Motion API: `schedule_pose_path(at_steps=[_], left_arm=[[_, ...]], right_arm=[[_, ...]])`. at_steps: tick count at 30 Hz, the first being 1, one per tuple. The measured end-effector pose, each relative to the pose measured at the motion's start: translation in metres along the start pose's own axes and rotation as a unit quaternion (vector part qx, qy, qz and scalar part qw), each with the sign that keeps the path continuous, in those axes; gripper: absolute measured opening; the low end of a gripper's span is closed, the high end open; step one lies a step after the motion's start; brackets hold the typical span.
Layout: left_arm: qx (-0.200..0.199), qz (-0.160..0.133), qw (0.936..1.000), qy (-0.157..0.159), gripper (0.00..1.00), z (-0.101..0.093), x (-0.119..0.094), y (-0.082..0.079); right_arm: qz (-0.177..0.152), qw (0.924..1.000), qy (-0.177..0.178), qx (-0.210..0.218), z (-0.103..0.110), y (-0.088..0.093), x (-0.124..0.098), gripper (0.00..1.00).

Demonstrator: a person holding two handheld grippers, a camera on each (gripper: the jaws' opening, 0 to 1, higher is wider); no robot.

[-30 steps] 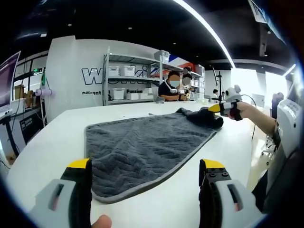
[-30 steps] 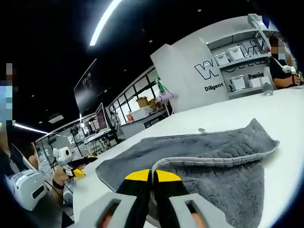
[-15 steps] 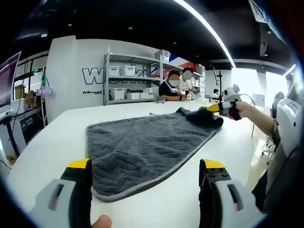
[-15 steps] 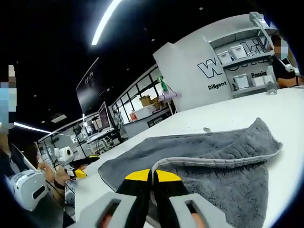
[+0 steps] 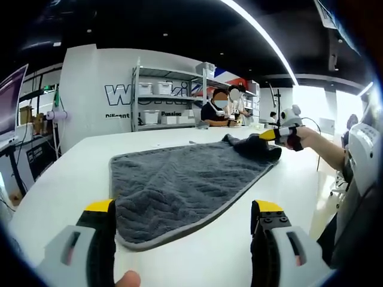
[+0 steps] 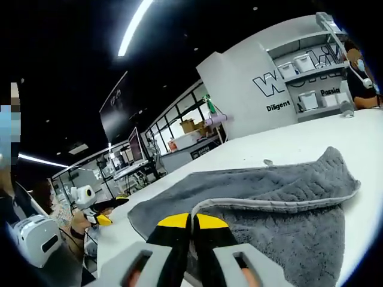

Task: Fold the towel on the table until its edges align and the towel forms a compact rectangular stack.

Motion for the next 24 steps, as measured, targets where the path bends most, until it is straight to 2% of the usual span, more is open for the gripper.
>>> schedule_pose_path(at_steps=[24], left_arm=[[-0.001,0.005,0.9999,-0.009,0.99,0.002,-0.009,0.003]], right_arm=[[0.009,0.9994,-0.034,0.003,0.016,0.003,0.02,0.03]])
Point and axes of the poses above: the point that each gripper's makers call its tool centre point, and the gripper's own axes: x roughly forward along the fingers, z roughly to its left, y roughly out of its underside, the point moved 9 cm from there along -x, roughly backward along the fingers, and after that the axes turned 4 degrees about -z, right-handed, at the moved point
